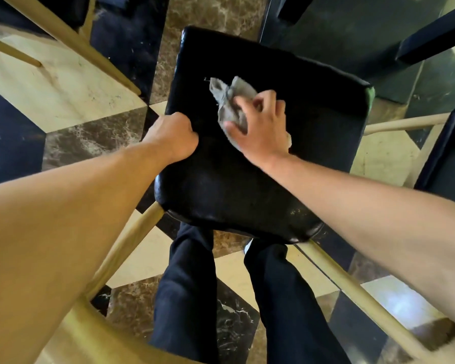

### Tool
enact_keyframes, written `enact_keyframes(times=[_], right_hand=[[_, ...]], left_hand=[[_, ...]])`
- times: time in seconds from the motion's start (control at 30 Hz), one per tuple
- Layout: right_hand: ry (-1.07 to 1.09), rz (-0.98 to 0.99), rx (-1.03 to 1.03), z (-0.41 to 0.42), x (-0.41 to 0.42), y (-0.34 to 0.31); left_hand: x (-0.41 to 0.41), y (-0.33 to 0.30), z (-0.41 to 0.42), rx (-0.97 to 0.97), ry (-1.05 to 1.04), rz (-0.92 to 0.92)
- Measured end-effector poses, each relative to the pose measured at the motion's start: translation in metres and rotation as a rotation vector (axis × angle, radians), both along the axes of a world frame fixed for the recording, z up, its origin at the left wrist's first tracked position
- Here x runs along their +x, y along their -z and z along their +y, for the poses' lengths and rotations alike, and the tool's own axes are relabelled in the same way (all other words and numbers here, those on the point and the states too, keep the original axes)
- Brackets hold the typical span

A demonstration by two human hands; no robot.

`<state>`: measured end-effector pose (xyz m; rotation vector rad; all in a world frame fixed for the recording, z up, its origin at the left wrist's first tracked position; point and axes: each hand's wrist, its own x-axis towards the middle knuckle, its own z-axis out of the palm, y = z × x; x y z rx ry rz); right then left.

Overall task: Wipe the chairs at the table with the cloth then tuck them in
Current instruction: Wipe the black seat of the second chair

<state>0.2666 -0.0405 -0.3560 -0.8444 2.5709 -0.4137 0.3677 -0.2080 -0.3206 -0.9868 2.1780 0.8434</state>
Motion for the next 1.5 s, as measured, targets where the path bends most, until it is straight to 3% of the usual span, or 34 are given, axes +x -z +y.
enact_keyframes(times=[0.3,0.43,0.57,0.73,1.0,1.17,1.27,1.43,1.5], right_hand=[[-0.861,-0.250,0.019,0.098,0.097,-0.015],[-1.230,-0.056,0.168,0.137,0.098,-0.020],[-1.368,0.023,0.289,0.183,0.085,-0.021],[-1.346,0.014,0.297,0.188,0.049,-0.028],[-1.192,0.092,0.070,0.221,-0.004,-0.025],[-1.014,-0.003,0.048,0.236,-0.049,-0.018],[-0.639,0.031,-0.011,0.252,-0.060,-0.007],[0.240,-0.023,-0.208,0.245,-0.078,0.009],[0.407,-0.014,-0.228,0.230,-0.091,0.015]], left_hand=[[0.006,0.002,0.029,-0.022,-0.001,-0.056],[0.002,-0.003,0.039,0.001,0.008,-0.048],[-0.002,-0.007,0.042,-0.002,0.043,-0.040],[-0.013,-0.013,0.033,-0.058,0.126,-0.046],[-0.023,-0.016,0.057,-0.008,0.094,-0.063],[-0.039,-0.018,0.079,0.039,0.100,-0.065],[-0.049,-0.015,0.090,0.018,0.129,-0.045],[-0.058,-0.010,0.092,-0.012,0.150,-0.065],[-0.065,-0.010,0.090,-0.016,0.122,-0.047]])
